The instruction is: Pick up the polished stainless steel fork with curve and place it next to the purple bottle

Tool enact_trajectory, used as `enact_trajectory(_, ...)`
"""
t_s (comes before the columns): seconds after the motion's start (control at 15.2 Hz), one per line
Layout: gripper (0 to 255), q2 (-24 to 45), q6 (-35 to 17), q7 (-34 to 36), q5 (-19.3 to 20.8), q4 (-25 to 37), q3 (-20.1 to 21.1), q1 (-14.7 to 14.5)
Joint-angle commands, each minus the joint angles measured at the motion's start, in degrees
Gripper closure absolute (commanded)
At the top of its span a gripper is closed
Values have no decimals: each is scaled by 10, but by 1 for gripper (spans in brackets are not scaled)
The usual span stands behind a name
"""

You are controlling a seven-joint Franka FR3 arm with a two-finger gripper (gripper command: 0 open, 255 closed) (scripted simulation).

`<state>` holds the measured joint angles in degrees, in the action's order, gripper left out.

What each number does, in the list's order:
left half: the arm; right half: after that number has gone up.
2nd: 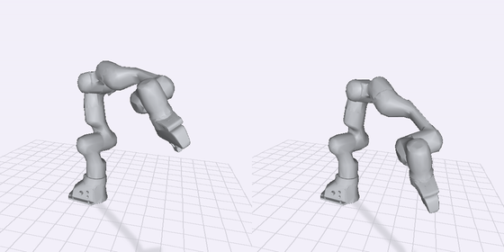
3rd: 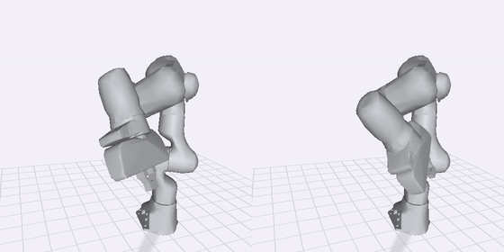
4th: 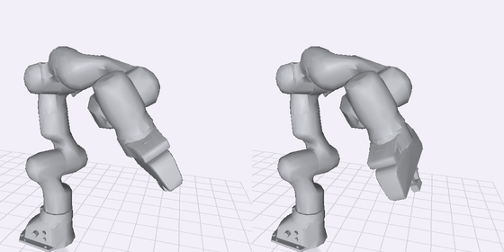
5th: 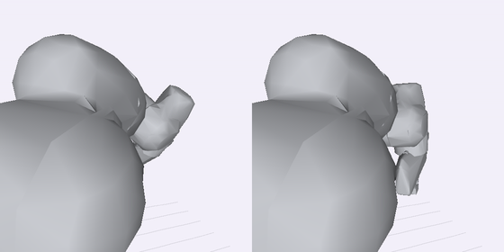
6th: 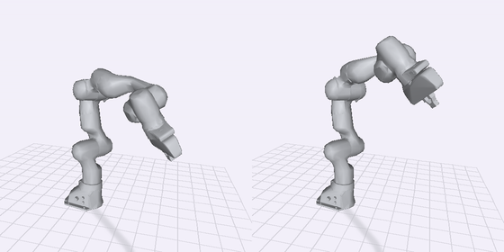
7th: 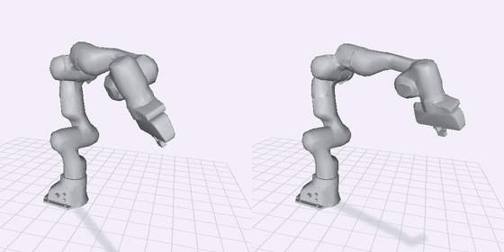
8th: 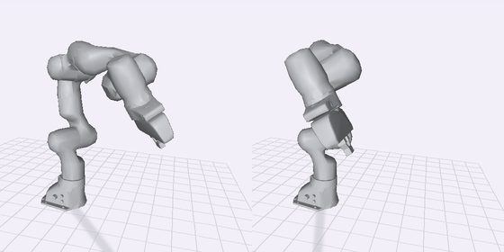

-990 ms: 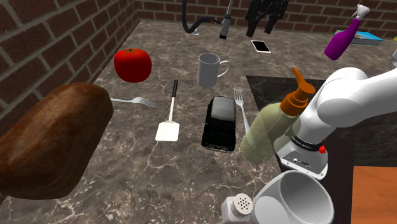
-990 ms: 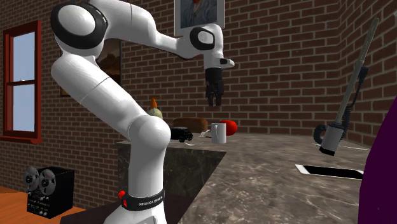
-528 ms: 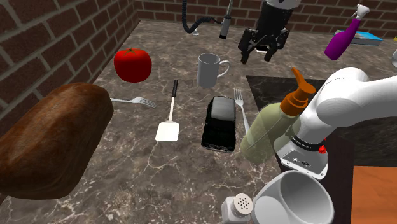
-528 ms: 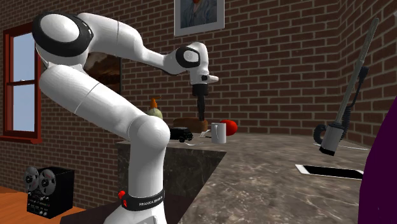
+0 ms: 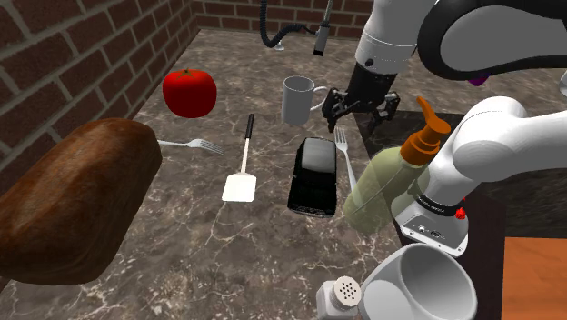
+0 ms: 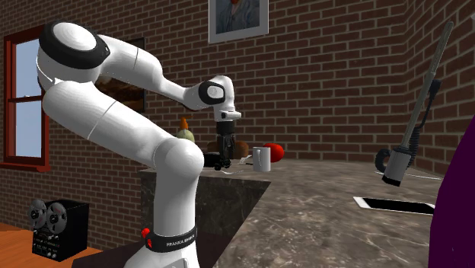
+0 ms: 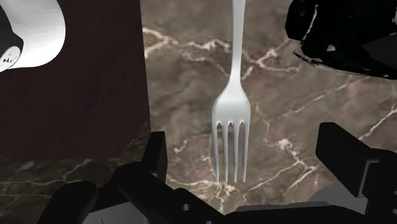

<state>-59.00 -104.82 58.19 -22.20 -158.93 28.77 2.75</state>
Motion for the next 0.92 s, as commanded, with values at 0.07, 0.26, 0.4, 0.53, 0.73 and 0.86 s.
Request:
enact_trajectory(0.07,0,5,-24,25,-19,-18,23,-2)
enact_trajectory(0.26,0,12,-50,24,-29,-36,34,-5)
enact_trajectory(0.4,0,19,-68,23,-37,-48,42,-7)
enact_trajectory(0.53,0,21,-73,23,-39,-52,44,-7)
enact_trajectory(0.73,0,21,-73,23,-39,-52,44,-7)
enact_trajectory(0.86,0,21,-73,23,-39,-52,44,-7)
